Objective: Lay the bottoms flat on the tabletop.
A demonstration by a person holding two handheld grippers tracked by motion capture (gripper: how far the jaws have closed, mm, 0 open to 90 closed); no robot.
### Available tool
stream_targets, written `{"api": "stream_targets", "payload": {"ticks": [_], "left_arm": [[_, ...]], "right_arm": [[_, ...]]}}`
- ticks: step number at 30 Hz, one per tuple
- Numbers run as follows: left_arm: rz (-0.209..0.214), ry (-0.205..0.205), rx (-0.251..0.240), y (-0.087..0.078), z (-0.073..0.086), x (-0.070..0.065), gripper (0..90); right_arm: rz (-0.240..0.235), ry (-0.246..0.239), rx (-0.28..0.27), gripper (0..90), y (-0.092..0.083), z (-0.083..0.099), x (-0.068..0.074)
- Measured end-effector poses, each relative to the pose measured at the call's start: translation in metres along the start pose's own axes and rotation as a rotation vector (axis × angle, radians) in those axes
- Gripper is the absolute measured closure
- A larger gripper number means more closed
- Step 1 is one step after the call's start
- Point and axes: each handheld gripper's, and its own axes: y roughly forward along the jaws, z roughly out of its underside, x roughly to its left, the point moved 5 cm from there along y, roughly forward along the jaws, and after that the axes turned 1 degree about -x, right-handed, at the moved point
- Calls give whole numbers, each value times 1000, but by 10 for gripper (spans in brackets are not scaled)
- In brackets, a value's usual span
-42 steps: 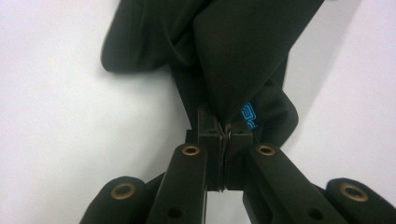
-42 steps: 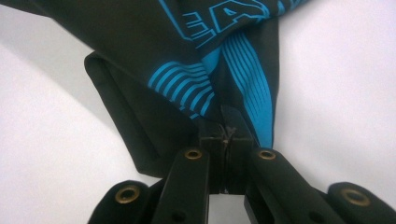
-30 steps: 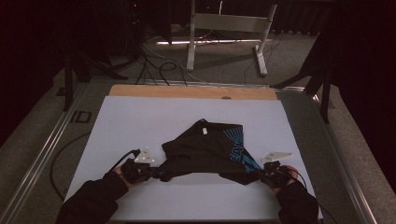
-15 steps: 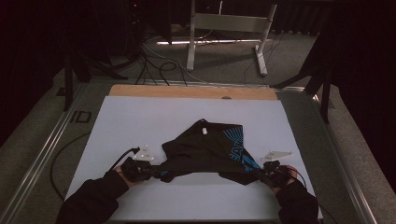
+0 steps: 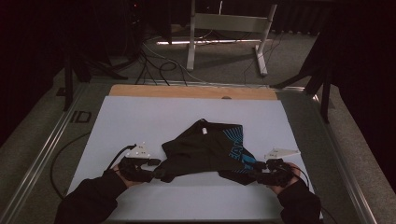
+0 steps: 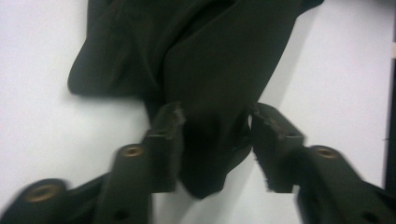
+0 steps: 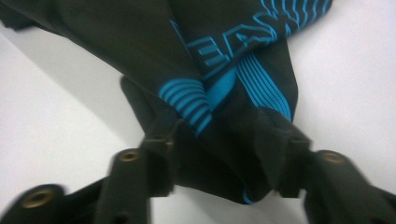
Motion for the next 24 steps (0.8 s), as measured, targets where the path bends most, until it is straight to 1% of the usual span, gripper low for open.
{"api": "stream_targets", "payload": {"ticks": [1, 2, 3, 4, 5, 6, 7, 8, 9, 10, 12, 13, 14, 15, 16, 17, 18, 22, 24], "left_arm": [[-3, 4, 0, -1, -1, 0, 504], [3, 4, -4, -2, -3, -2, 443], [9, 7, -5, -3, -4, -2, 443], [19, 3, -7, -4, -5, -3, 372], [22, 6, -6, -4, -6, -4, 372], [28, 9, -5, -5, -7, -5, 337], [29, 10, -6, -6, -9, -6, 302], [34, -3, -15, -7, -12, -6, 266], [35, -11, -19, -9, -14, -6, 217], [37, -12, -15, -10, -16, -6, 164], [47, 2, -6, -12, -18, -7, 113], [59, 2, -5, -12, -19, -8, 49], [64, 6, -5, -13, -21, -8, 26], [62, 13, -4, -14, -22, -9, 25], [51, 18, -3, -14, -23, -9, 15], [41, 17, -4, -15, -25, -8, 14], [40, 11, -7, -16, -27, -7, 13], [8, 0, -16, -19, -32, -1, 12], [2, -5, -17, -20, -35, 1, 12]], "right_arm": [[0, 0, 0, 448, 0, 0, 0], [-2, -4, -11, 388, -3, -3, 2], [-2, -4, -11, 388, -3, -3, 2], [-13, -5, -27, 302, -6, -6, 4], [-13, -5, -27, 302, -6, -6, 4], [-23, -13, -37, 264, -8, -8, 6], [-36, -15, -41, 195, -9, -10, 8], [-40, -27, -49, 159, -11, -12, 10], [-49, -42, -57, 143, -14, -15, 12], [-61, -50, -67, 113, -16, -19, 15], [-77, -67, -78, 108, -19, -23, 17], [-72, -72, -80, 104, -20, -26, 18], [-82, -74, -90, 104, -21, -30, 19], [-89, -79, -98, 104, -23, -33, 19], [-85, -81, -105, 104, -24, -37, 19], [-80, -97, -110, 104, -24, -40, 19], [-79, -101, -115, 104, -25, -44, 19], [-68, -122, -133, 105, -27, -57, 19], [-64, -129, -141, 105, -27, -63, 18]]}}
